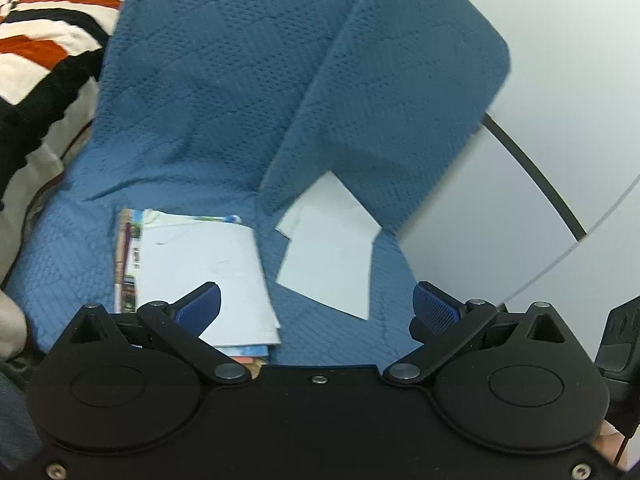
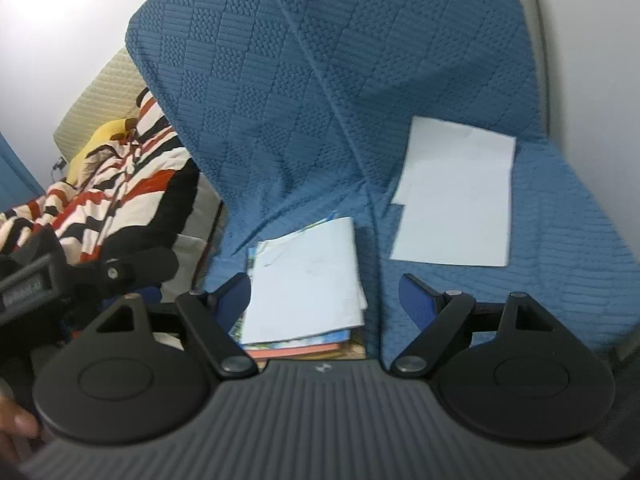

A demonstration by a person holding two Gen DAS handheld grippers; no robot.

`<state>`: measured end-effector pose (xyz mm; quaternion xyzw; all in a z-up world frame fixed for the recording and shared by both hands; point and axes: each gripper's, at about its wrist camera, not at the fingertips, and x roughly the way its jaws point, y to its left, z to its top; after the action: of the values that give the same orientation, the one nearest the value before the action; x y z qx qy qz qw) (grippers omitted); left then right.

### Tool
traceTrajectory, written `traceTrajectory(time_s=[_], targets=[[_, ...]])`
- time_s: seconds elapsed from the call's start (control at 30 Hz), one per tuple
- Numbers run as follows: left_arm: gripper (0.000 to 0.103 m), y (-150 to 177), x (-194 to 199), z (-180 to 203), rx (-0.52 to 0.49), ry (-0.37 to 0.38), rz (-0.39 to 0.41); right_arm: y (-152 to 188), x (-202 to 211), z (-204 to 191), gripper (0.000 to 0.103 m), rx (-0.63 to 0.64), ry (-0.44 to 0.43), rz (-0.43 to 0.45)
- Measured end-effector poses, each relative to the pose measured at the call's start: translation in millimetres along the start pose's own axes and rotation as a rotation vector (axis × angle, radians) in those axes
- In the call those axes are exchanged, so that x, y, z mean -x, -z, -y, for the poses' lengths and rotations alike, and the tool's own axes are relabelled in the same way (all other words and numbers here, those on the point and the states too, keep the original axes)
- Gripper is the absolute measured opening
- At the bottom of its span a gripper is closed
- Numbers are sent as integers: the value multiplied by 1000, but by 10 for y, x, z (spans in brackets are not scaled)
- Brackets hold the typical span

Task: Organize objects
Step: 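Withdraw both open grippers from the book stack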

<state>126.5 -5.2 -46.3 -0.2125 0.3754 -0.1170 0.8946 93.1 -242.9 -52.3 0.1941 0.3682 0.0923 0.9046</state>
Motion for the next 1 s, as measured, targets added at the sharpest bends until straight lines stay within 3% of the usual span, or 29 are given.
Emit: traceTrajectory(time_s=[0.67, 1.0], targets=[[102, 258, -228, 664, -140, 69, -17, 257, 438, 595, 83, -66, 137, 52], [102, 347, -479, 759, -163, 39, -11, 355, 378, 801, 83, -95, 169, 49]])
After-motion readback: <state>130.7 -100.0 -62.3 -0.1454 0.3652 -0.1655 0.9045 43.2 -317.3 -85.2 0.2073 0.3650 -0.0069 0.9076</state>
